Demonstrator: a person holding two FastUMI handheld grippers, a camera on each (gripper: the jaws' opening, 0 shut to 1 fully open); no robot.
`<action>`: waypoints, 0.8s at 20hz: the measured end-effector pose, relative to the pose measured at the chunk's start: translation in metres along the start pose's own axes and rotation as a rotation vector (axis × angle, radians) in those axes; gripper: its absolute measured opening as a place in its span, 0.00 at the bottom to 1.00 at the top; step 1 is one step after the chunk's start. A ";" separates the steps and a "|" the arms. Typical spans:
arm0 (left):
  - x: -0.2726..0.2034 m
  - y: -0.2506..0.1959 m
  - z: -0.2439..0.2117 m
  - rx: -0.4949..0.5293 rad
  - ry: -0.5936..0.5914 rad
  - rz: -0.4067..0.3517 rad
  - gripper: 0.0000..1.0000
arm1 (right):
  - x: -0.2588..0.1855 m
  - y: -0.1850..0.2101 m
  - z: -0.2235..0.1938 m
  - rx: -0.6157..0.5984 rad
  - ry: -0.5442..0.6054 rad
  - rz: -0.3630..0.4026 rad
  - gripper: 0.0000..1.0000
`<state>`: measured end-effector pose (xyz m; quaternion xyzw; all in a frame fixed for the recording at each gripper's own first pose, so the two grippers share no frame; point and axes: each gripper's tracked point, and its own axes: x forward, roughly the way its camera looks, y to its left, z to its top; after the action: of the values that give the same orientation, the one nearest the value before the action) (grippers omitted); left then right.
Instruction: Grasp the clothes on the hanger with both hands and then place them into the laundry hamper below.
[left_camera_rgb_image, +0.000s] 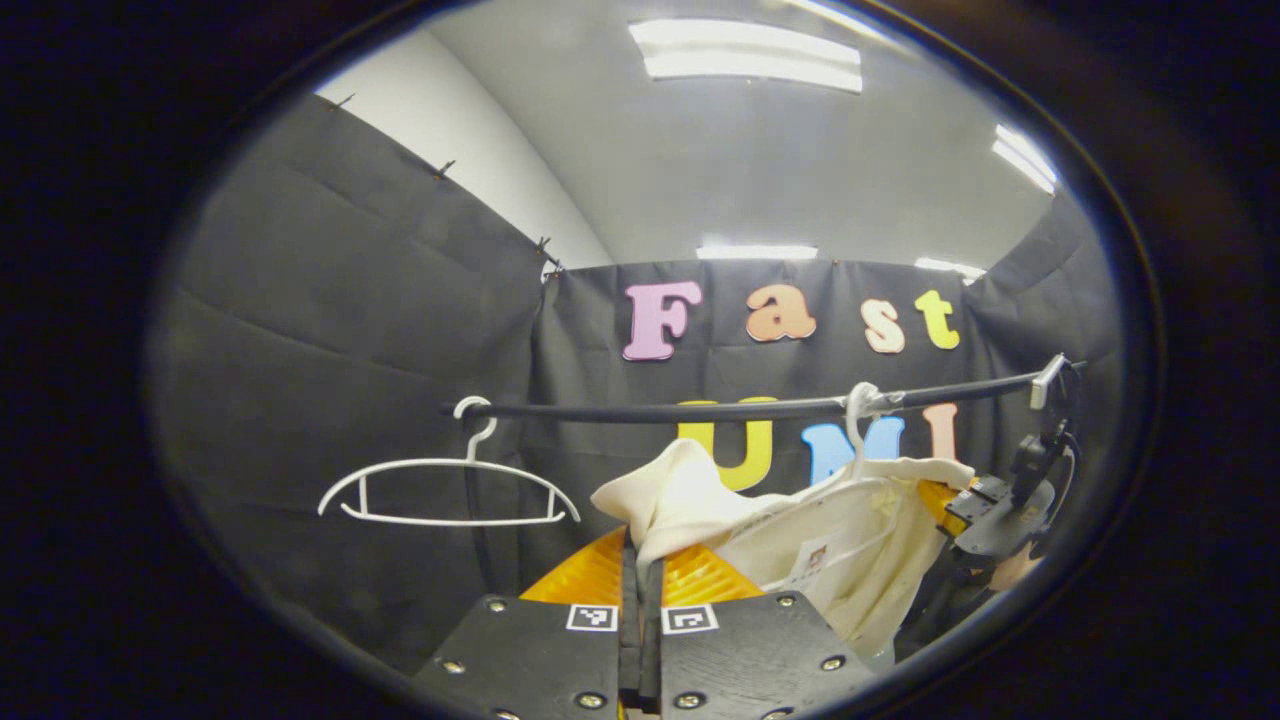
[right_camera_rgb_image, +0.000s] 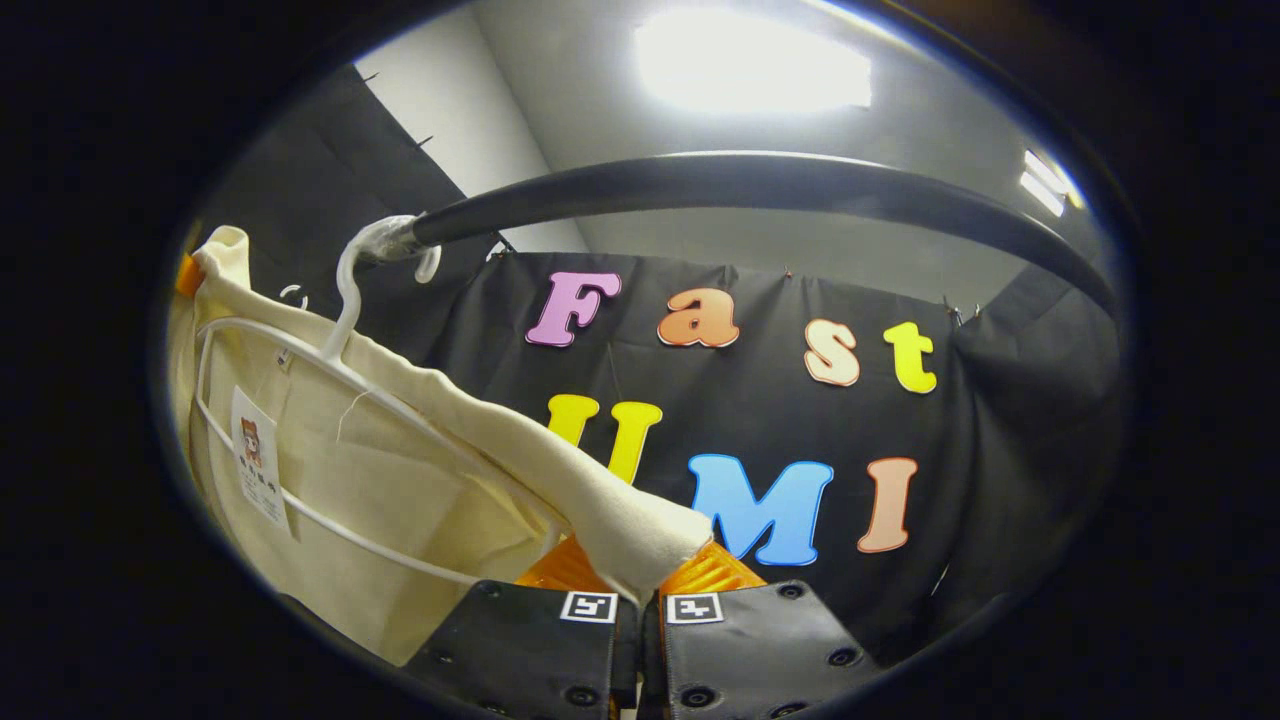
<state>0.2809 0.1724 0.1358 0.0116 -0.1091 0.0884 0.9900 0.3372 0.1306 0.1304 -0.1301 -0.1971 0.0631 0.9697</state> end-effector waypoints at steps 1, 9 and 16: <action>0.005 0.007 -0.002 0.010 0.003 -0.001 0.00 | 0.002 0.001 0.001 -0.019 -0.012 -0.003 0.04; 0.030 0.024 -0.010 0.078 0.034 -0.097 0.01 | 0.028 -0.017 -0.003 -0.127 -0.068 -0.058 0.03; 0.057 0.020 -0.024 0.088 0.058 -0.170 0.01 | 0.040 -0.035 -0.011 -0.211 -0.111 -0.077 0.04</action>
<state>0.3372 0.2031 0.1251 0.0618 -0.0752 0.0089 0.9952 0.3808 0.1018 0.1450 -0.2201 -0.2608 0.0118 0.9399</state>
